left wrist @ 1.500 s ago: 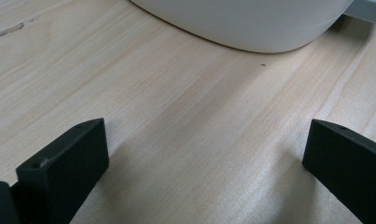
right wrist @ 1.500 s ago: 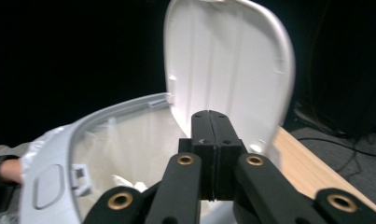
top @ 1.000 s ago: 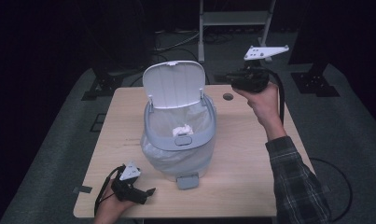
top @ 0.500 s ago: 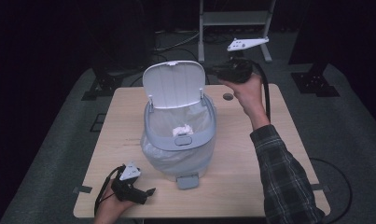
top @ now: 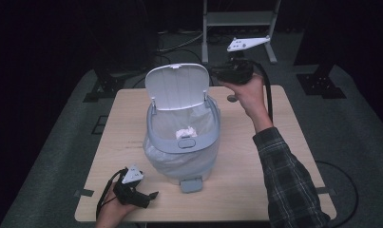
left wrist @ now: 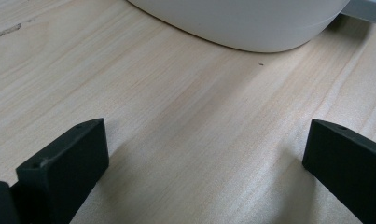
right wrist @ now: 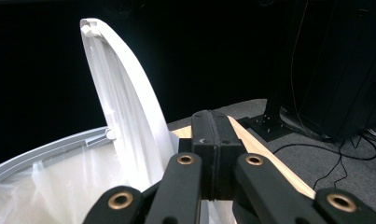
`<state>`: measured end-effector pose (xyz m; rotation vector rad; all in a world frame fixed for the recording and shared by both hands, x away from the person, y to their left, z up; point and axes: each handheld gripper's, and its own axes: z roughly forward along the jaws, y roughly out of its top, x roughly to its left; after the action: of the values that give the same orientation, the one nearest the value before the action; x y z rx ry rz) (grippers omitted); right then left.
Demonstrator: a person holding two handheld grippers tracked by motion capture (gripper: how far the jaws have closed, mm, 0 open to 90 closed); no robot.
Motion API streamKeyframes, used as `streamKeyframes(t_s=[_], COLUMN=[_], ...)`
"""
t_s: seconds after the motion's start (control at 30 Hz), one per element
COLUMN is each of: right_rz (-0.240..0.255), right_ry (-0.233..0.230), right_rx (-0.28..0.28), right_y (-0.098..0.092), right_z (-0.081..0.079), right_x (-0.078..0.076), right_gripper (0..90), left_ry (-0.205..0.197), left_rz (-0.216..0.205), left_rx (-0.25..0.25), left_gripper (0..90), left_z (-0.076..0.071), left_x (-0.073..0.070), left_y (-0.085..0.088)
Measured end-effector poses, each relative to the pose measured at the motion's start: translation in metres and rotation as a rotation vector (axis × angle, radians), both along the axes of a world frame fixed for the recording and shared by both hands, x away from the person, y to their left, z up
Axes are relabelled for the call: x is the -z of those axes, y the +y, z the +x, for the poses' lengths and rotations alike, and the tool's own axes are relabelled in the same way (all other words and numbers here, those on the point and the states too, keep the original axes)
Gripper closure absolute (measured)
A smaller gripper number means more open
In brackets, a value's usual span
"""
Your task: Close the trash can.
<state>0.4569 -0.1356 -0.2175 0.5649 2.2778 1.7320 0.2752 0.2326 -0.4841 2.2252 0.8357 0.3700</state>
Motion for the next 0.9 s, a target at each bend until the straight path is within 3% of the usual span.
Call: streamKeyframes(t_s=[0.33, 0.9], right_rz=[0.014, -0.011], right_ry=[-0.013, -0.026], right_rx=[-0.051, -0.132], right_y=[-0.001, 0.003], right_z=[-0.019, -0.057], right_x=[0.001, 0.002], right_gripper=[90.0, 89.7], left_ry=[0.002, 0.002], left_rz=[0.002, 0.002], left_rx=[0.001, 0.001], left_gripper=[0.0, 0.0], left_z=[0.0, 0.0], left_x=[0.0, 0.0], left_y=[0.0, 0.0])
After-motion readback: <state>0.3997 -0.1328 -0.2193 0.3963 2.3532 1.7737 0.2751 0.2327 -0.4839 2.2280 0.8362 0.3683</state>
